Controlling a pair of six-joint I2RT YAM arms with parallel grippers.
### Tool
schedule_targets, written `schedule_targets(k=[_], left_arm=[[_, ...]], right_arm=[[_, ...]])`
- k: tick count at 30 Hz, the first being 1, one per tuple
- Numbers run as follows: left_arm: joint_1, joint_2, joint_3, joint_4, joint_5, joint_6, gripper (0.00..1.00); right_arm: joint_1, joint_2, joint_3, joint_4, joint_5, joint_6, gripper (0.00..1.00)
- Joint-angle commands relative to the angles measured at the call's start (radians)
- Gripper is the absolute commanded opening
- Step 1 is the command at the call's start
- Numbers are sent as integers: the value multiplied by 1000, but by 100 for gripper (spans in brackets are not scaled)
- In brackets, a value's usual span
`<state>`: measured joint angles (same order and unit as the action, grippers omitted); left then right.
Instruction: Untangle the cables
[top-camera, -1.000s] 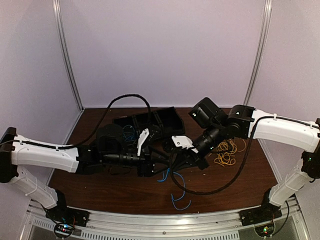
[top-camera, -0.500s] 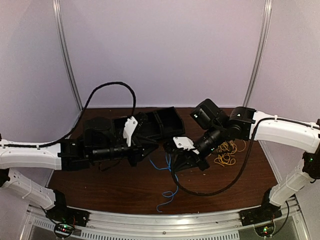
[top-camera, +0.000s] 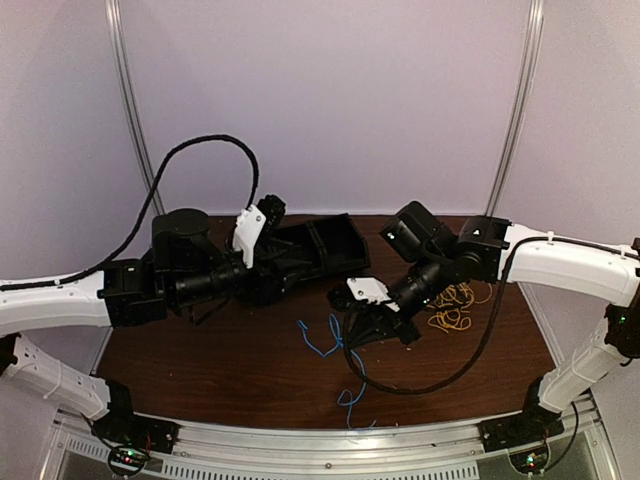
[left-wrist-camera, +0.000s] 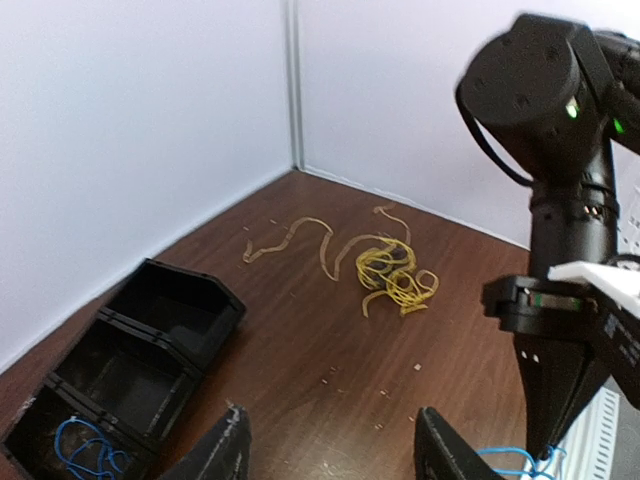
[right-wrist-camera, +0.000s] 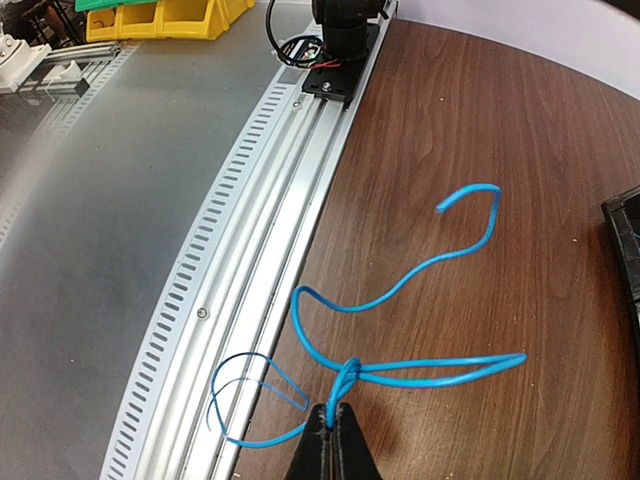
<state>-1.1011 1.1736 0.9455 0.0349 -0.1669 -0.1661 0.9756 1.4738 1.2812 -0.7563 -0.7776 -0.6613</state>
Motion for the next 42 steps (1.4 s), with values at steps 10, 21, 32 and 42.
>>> schedule_targets(k=[10, 21, 32, 42], left_arm=[[1, 83, -90, 99, 359, -122, 67], [-6, 196, -71, 149, 446, -114, 68], [-6, 335, -41, 348, 523, -162, 66], [12, 263, -142, 402, 546, -150, 66]], right_arm=[[4, -12, -1, -25, -13, -24, 0], [5, -4, 12, -32, -11, -21, 0], [6, 1, 15, -38, -12, -23, 0], [6, -27, -1, -57, 8, -27, 0]])
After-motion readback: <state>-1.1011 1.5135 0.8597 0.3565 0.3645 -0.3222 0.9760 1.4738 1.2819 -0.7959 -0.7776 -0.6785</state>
